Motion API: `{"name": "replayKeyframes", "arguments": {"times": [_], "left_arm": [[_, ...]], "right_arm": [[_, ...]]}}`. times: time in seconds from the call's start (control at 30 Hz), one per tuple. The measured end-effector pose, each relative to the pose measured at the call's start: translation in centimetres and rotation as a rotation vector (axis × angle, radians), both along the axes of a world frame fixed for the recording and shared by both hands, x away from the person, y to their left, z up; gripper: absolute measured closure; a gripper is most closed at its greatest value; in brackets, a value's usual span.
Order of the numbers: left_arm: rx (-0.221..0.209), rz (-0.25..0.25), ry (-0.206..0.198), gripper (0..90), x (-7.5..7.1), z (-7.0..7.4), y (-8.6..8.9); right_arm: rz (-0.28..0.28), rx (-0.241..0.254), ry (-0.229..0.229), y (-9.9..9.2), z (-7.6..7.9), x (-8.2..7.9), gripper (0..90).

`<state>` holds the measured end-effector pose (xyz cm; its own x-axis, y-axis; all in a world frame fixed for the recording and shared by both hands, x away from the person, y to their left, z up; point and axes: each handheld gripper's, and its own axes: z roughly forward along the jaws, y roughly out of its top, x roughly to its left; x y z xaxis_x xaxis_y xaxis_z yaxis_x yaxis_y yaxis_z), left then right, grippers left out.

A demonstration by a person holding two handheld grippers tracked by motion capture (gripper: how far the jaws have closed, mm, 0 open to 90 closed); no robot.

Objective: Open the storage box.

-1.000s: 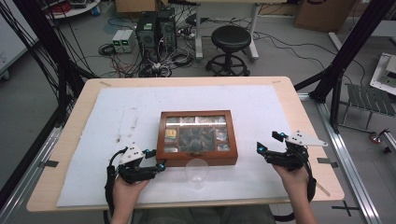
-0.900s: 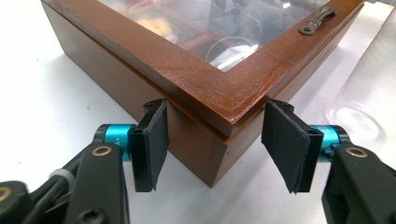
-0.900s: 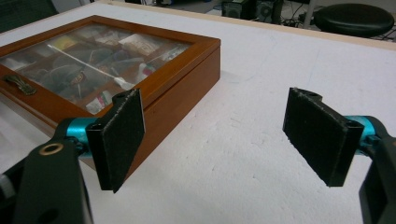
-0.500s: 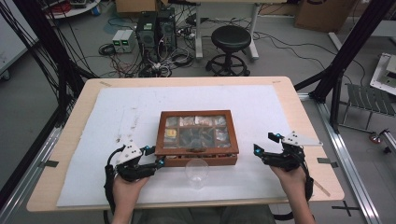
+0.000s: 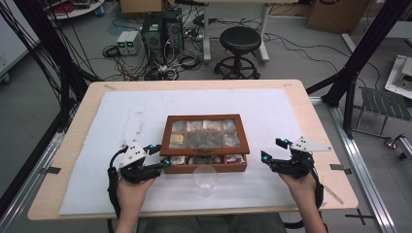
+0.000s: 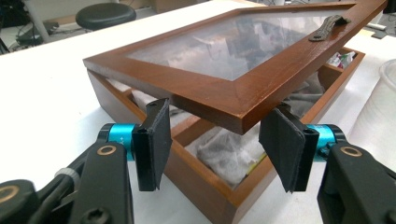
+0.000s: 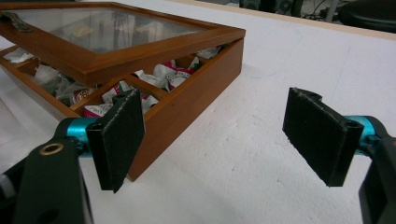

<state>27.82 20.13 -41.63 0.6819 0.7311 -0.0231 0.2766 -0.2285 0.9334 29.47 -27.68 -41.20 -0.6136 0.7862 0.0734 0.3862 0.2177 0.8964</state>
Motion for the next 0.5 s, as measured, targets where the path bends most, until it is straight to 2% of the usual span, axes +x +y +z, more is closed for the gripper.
{"name": "replayKeyframes", "arguments": {"times": [0.5], "left_arm": [[0.011,0.001,-0.069,42.5,0.7,2.1,0.0]], "right_arm": [[0.008,0.002,0.006,0.3,-0.1,0.1,21.4]]}}
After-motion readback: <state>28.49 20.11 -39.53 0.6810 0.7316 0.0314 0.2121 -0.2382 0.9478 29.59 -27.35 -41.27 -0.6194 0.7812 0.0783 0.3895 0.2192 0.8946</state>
